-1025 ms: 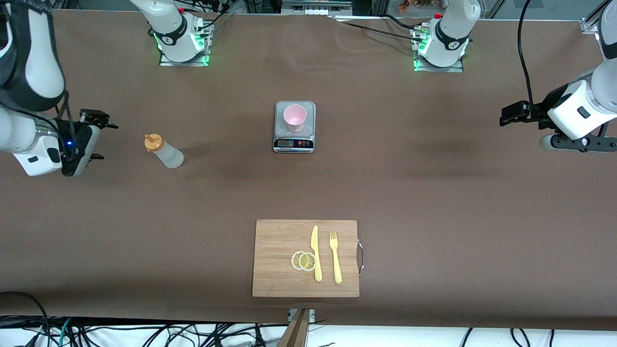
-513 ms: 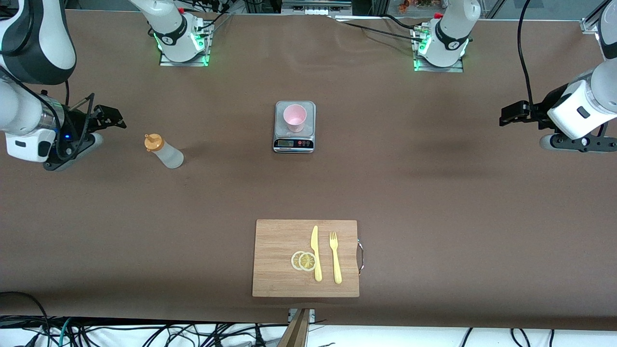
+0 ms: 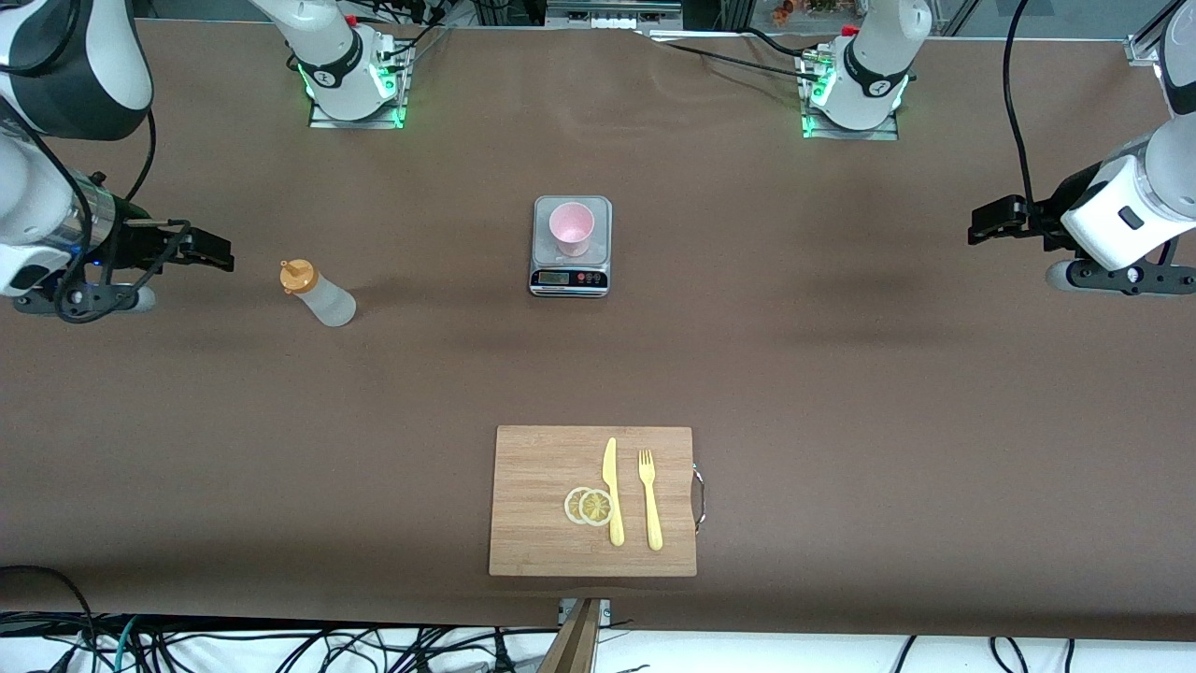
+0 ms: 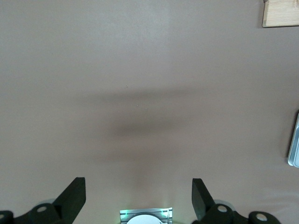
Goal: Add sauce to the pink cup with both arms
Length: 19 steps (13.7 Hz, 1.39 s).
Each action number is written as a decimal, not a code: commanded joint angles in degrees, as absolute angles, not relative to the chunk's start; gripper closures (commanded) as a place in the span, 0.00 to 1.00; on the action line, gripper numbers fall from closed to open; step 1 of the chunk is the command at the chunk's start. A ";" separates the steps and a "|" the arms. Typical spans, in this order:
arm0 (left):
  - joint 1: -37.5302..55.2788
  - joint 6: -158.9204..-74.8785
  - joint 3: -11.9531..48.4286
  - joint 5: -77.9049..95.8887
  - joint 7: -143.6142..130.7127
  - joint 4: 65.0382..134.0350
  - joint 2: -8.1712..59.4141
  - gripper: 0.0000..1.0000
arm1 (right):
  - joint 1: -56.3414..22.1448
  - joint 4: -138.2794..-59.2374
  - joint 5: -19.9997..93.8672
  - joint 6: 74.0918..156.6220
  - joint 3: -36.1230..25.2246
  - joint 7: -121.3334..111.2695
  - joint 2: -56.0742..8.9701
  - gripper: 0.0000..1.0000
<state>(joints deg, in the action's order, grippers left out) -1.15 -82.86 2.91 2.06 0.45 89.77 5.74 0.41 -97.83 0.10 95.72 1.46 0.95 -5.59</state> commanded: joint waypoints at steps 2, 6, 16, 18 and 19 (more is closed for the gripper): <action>-0.97 -81.83 2.90 0.44 1.41 88.15 6.50 0.00 | 0.53 -97.47 -0.26 95.19 0.97 3.43 -1.77 0.00; -0.97 -81.83 2.90 0.44 1.23 88.15 6.42 0.00 | 0.61 -93.80 -0.09 88.53 -1.93 3.43 0.62 0.00; -0.88 -81.91 2.99 0.35 1.05 88.07 6.50 0.00 | 0.26 -92.64 1.67 92.63 -3.78 4.04 -0.26 0.00; -0.88 -81.91 2.99 0.35 0.97 88.07 6.50 0.00 | 0.26 -92.64 1.67 92.72 -3.69 3.87 -0.44 0.00; -0.79 -81.91 2.99 0.35 0.97 88.07 6.42 0.00 | 0.35 -92.64 1.67 92.81 -3.78 3.78 -0.44 0.00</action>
<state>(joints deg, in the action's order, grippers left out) -1.16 -82.86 2.91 2.06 0.45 89.74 5.77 0.62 -93.39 1.26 92.63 -3.25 3.53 -0.26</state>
